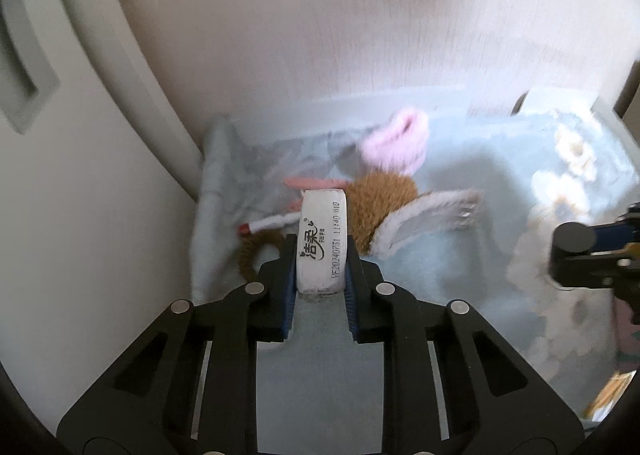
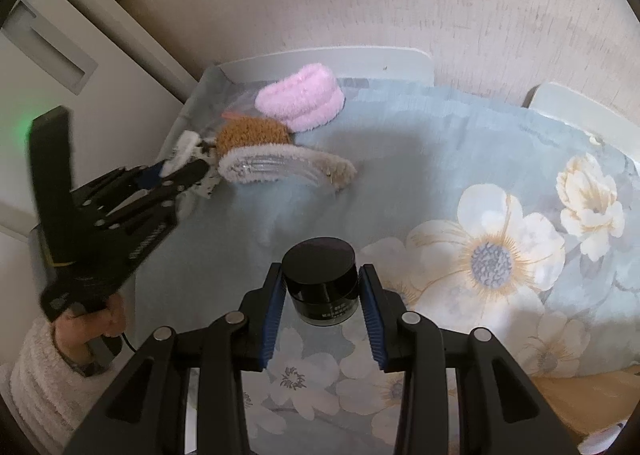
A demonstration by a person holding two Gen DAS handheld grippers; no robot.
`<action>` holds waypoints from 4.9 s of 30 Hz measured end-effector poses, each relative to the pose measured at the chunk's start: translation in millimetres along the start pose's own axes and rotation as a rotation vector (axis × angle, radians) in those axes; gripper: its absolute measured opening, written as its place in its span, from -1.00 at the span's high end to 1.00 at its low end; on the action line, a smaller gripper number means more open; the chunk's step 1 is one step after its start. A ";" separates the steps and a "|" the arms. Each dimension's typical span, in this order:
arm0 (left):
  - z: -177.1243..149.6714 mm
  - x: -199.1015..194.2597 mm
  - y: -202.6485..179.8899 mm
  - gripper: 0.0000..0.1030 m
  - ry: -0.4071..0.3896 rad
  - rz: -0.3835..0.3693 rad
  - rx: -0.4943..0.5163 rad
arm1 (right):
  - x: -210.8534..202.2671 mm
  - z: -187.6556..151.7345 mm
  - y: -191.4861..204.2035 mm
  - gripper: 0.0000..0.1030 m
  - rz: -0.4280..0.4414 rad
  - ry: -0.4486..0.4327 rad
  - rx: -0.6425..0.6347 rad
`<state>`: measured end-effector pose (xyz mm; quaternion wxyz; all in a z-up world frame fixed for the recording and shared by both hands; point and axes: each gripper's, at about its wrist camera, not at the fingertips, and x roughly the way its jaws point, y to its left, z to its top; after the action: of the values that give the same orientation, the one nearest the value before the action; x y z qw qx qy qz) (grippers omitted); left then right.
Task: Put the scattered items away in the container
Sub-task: 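Carry tissue pack and black jar into the cardboard box and open both tools, then grasp the brown-and-white fuzzy brush with left tool while right tool grasps pink slipper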
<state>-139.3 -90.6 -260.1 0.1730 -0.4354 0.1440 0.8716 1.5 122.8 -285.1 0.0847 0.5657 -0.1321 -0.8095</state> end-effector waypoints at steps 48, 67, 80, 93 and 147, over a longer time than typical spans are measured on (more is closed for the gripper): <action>4.1 -77.7 -361.7 0.64 0.292 -0.304 0.367 | -190.9 -150.4 -178.8 0.33 -0.263 -0.064 0.162; 20.4 -122.0 -298.4 -0.92 0.120 -0.202 0.240 | -221.4 -141.8 -175.9 -0.33 -0.248 -0.144 0.152; -1.3 -129.7 -161.3 -0.93 0.104 -0.012 0.005 | -187.9 -88.6 -84.7 -0.33 -0.162 -0.150 -0.141; -38.6 -100.6 -52.8 -0.93 0.149 0.114 -0.104 | -130.3 -33.7 2.7 -0.33 -0.083 -0.076 -0.393; 35.6 54.3 -35.1 0.50 -0.048 -0.229 0.133 | 96.1 116.8 1.2 0.56 0.299 0.119 0.425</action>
<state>-180.0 -35.2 -286.9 0.3031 -0.4158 0.1468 0.8448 -141.4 107.9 -332.7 0.0905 0.5914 -0.3761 -0.7075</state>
